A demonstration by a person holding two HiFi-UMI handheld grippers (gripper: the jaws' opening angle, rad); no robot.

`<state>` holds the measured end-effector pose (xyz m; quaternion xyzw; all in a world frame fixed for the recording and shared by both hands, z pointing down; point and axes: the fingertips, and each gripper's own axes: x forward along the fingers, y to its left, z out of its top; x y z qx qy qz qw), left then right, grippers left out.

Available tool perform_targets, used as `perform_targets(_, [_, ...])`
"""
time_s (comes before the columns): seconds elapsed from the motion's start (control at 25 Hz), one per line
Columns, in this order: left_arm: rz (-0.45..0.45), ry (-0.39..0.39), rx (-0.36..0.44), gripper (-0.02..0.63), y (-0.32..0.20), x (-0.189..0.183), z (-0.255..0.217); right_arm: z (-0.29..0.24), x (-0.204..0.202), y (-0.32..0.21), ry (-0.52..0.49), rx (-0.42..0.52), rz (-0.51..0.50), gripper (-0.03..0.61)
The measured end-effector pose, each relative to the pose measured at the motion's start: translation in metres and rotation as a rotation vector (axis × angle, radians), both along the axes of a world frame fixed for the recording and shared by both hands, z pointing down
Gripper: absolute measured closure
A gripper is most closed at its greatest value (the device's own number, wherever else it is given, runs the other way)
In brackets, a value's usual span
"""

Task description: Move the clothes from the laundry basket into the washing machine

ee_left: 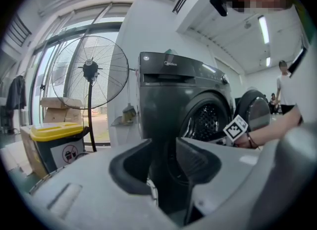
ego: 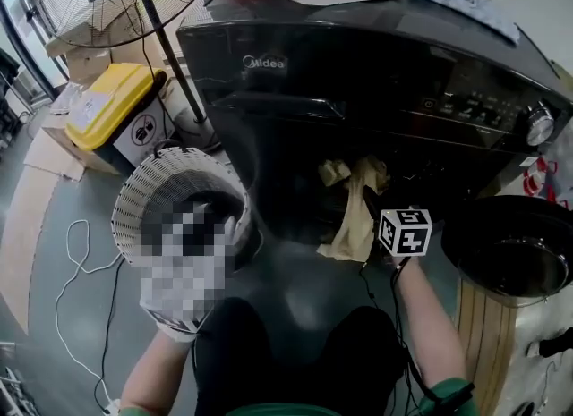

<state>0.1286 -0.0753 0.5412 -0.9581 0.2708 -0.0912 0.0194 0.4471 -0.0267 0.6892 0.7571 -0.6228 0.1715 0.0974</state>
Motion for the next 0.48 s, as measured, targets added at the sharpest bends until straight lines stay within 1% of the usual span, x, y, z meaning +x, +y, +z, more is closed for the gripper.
perform_targets(0.08, [0.013,0.008,-0.01,0.463,0.001,0.005,0.003,0.007,-0.01,0.009,-0.009,0.002,-0.001,0.245])
perform_targets(0.12, [0.018,0.011,-0.017,0.463,0.001,0.007,0.005,0.016,-0.015,0.012,-0.013,-0.015,-0.004,0.245])
perform_targets(0.24, [0.03,0.019,-0.033,0.462,0.005,0.012,0.01,0.062,-0.026,0.025,-0.032,-0.122,-0.013,0.245])
perform_targets(0.32, [0.034,0.019,-0.039,0.462,0.006,0.011,0.014,0.099,-0.031,0.033,-0.067,-0.207,-0.014,0.245])
perform_targets(0.4, [0.03,0.015,-0.049,0.462,0.008,0.009,0.02,0.129,-0.034,0.039,-0.088,-0.262,-0.011,0.245])
perform_targets(0.48, [0.023,0.012,-0.064,0.462,0.009,0.006,0.026,0.143,-0.033,0.04,-0.044,-0.282,-0.001,0.246])
